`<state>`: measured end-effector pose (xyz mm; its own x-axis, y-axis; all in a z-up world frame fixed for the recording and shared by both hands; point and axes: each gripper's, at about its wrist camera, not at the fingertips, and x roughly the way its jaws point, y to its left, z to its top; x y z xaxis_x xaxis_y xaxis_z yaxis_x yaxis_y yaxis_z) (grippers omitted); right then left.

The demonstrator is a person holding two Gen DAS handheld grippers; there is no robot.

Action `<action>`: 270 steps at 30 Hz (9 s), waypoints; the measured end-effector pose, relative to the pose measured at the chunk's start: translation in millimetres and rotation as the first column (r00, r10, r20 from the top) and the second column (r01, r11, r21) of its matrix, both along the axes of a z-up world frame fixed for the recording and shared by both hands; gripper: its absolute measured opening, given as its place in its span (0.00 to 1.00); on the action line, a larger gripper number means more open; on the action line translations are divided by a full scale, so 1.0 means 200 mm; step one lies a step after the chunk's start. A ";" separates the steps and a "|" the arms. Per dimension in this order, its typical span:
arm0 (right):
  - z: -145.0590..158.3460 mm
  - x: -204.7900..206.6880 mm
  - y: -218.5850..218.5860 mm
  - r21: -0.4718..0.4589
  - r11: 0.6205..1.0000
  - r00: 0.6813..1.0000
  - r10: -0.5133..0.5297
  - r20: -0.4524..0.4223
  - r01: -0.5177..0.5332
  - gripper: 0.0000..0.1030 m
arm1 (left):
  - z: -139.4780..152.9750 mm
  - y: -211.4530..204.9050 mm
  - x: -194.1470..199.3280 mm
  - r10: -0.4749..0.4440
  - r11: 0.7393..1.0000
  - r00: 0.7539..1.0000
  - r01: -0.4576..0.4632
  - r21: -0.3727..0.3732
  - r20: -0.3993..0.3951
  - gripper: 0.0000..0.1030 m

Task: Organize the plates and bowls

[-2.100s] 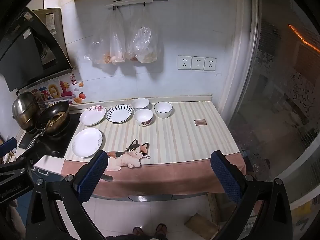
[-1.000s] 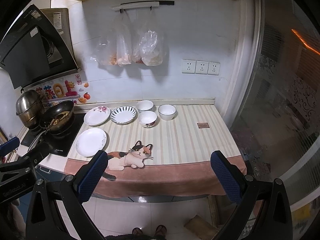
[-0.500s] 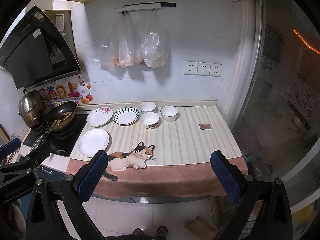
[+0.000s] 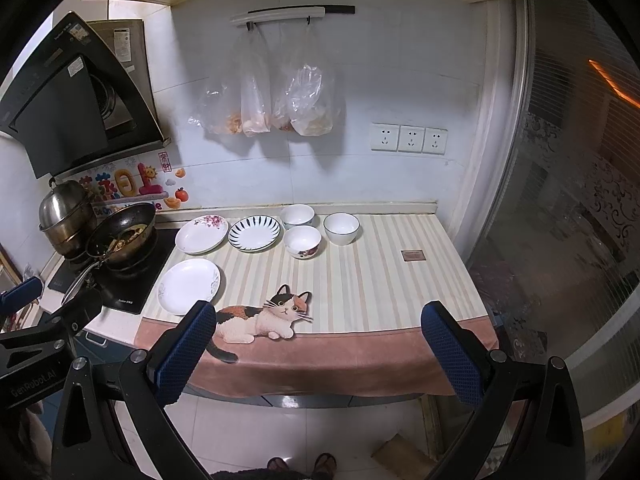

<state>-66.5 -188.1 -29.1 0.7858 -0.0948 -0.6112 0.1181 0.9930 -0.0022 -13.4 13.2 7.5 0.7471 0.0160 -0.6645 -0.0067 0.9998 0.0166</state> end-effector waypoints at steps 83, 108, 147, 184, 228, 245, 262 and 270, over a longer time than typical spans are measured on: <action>-2.15 2.56 0.96 0.473 0.824 0.609 0.556 -0.566 -0.312 0.23 | -1.73 1.06 1.79 0.110 0.960 0.795 -0.241 -0.145 -0.597 0.47; -1.88 2.12 -0.09 0.438 0.896 0.758 0.332 -0.562 -0.068 0.23 | -1.77 0.09 1.81 -0.199 0.974 0.788 0.090 -0.210 -0.583 0.48; -1.69 3.52 0.95 0.395 0.852 0.760 0.499 -0.417 -0.343 0.47 | -1.85 1.15 2.55 0.181 0.950 0.826 -0.288 -0.124 -0.534 0.48; -2.12 3.92 1.24 0.353 0.809 0.618 0.587 -0.524 -0.469 0.21 | -2.08 1.26 2.50 0.267 0.796 0.823 -0.482 -0.366 -0.501 0.33; -1.43 2.65 0.31 0.331 0.854 0.801 0.502 -0.324 -0.401 0.18 | -1.42 0.55 1.87 0.017 0.949 0.946 -0.117 -0.291 -0.323 0.33; -1.52 1.88 -0.23 0.381 0.896 0.865 0.366 -0.344 -0.227 0.18 | -1.58 0.16 1.65 -0.213 0.956 0.884 0.101 -0.276 -0.415 0.33; -1.82 1.87 -0.30 0.427 0.890 0.825 0.359 -0.436 -0.161 0.18 | -1.84 0.05 1.68 -0.224 0.971 0.788 0.132 -0.198 -0.574 0.33; -1.90 1.88 -0.28 0.441 0.884 0.790 0.380 -0.481 -0.156 0.18 | -1.88 0.05 1.66 -0.213 0.977 0.766 0.150 -0.152 -0.606 0.34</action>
